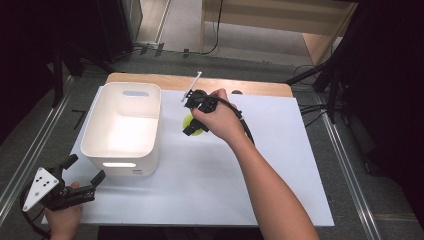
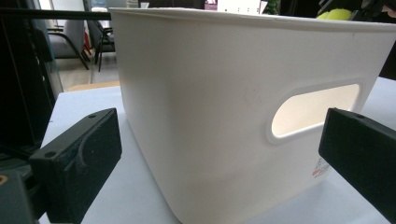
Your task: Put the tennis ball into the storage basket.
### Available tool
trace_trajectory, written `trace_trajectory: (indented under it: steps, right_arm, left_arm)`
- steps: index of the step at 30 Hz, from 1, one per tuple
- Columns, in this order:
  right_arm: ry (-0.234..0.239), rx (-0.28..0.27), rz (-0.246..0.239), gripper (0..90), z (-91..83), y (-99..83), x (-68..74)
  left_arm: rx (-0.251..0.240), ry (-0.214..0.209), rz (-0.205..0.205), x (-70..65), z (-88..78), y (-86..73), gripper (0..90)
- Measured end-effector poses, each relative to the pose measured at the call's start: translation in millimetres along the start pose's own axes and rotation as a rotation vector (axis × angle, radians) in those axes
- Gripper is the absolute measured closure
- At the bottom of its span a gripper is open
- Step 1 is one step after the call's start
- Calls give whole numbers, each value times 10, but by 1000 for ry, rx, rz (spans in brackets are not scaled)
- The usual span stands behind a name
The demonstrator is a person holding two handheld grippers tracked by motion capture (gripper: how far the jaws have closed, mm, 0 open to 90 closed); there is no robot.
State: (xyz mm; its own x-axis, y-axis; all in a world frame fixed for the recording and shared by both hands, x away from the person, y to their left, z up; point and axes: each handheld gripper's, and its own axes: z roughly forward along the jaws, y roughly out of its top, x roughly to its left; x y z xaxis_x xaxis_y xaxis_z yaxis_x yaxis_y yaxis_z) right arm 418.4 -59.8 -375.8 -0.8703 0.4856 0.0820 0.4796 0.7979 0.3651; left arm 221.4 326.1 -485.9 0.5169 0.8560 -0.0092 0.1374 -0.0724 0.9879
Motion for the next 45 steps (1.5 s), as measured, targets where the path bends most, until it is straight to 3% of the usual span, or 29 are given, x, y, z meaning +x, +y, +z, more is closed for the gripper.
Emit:
trace_trajectory:
  steps: [27, 45]
  right_arm:
    - [31, -26, -61, 227, 1, 319, 196]
    - [28, -37, -88, 227, -154, 528, 299]
  left_arm:
    - [2, 3, 1, -8, 7, 0, 0]
    - [1, 2, -1, -12, 12, 0, 0]
